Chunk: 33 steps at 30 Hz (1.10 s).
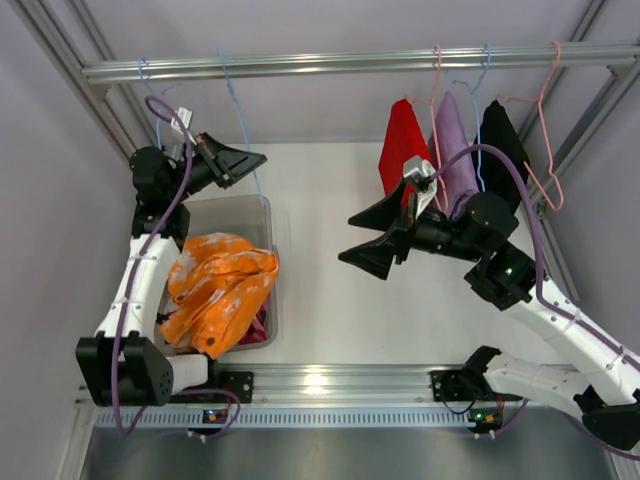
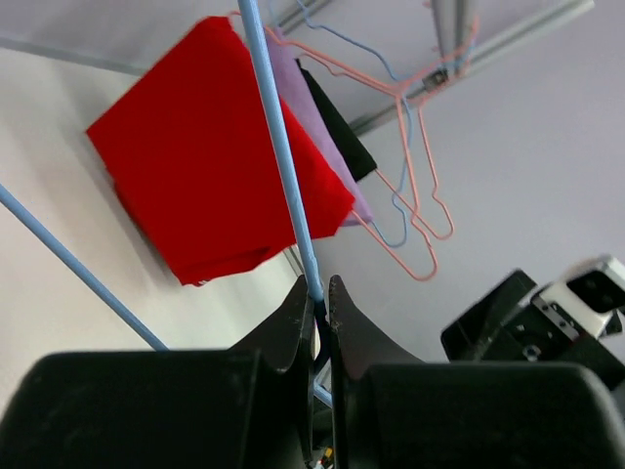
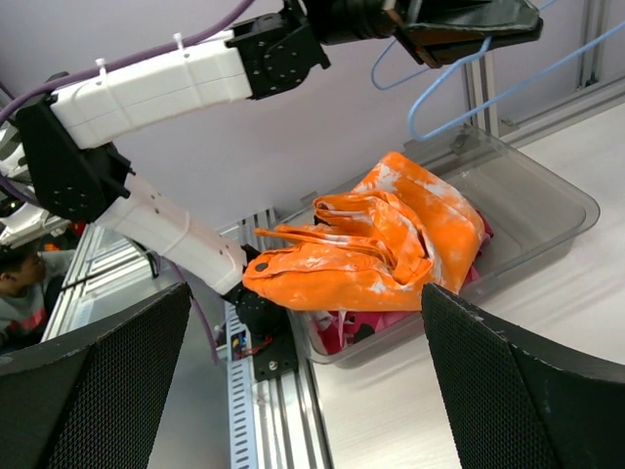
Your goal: Remove the trousers from the hanger
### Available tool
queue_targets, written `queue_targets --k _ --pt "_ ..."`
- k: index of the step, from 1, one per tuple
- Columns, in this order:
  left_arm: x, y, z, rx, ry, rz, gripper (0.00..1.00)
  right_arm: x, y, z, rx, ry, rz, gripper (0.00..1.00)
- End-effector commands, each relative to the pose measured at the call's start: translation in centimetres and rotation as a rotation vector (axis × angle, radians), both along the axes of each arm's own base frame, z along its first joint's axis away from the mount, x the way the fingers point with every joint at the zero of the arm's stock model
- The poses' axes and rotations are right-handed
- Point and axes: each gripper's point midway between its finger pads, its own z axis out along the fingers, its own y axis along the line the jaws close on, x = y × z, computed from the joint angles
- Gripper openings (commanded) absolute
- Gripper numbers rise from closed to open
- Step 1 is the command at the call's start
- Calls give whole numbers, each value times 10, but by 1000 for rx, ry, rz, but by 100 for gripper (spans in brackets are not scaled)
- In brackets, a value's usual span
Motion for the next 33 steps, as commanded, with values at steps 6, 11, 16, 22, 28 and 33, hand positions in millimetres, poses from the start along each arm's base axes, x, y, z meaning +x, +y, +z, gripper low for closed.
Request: queue_targets --k 6,11,16,22,28,33 --pt "33 21 20 3 -58 48 0 -5 -2 10 31 -29 8 100" --pt "24 22 3 57 -47 62 7 -6 -4 13 35 -43 3 100" --pt "4 25 -6 169 -72 76 61 -6 -6 15 41 -48 -3 100" --pt "-27 42 -13 400 -138 171 99 -7 -9 13 48 -31 -23 99" --pt "-54 70 -12 645 -185 289 99 4 -18 12 38 -45 -105 100" --pt "-64 103 6 871 -312 430 99 32 -43 30 68 -83 -278 99"
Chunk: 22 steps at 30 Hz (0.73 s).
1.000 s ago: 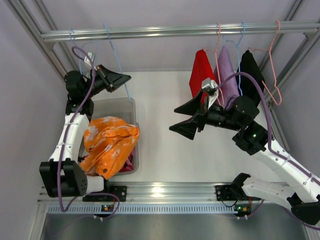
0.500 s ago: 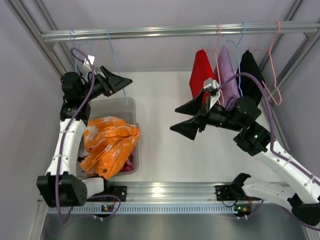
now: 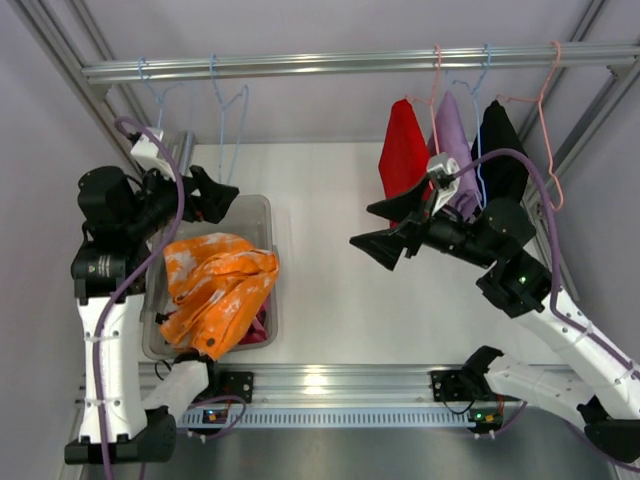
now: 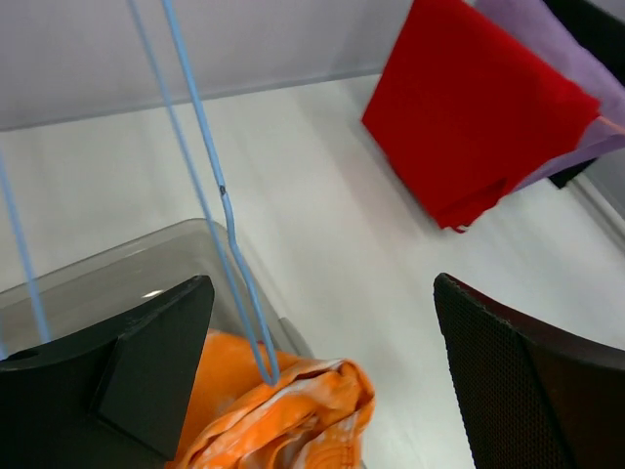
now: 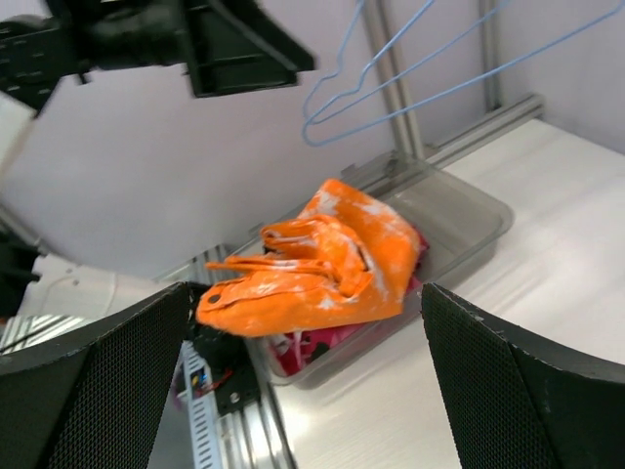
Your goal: Remove the trousers from the hanger
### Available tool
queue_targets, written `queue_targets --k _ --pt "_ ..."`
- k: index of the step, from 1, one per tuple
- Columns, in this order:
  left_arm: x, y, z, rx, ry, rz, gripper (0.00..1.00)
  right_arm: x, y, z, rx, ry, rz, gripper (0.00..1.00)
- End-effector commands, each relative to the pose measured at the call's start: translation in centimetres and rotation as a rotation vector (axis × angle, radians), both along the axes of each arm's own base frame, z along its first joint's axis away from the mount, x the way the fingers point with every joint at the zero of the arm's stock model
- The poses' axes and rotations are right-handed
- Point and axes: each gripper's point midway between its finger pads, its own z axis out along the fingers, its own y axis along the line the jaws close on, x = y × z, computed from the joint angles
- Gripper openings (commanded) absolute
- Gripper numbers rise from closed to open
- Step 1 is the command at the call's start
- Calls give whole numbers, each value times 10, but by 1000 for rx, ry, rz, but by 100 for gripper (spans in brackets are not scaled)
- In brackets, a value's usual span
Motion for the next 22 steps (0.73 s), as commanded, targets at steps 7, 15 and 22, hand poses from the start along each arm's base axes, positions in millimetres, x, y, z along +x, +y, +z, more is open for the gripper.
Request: queue_targets --k 7,15,22 --pt "-9 89 27 415 -94 385 99 50 -105 64 63 -203 -493 99" --pt "-17 104 13 431 -84 475 99 50 -202 38 3 -234 -898 99" --pt "-19 103 19 406 -120 487 99 39 -217 22 -17 -227 -958 99"
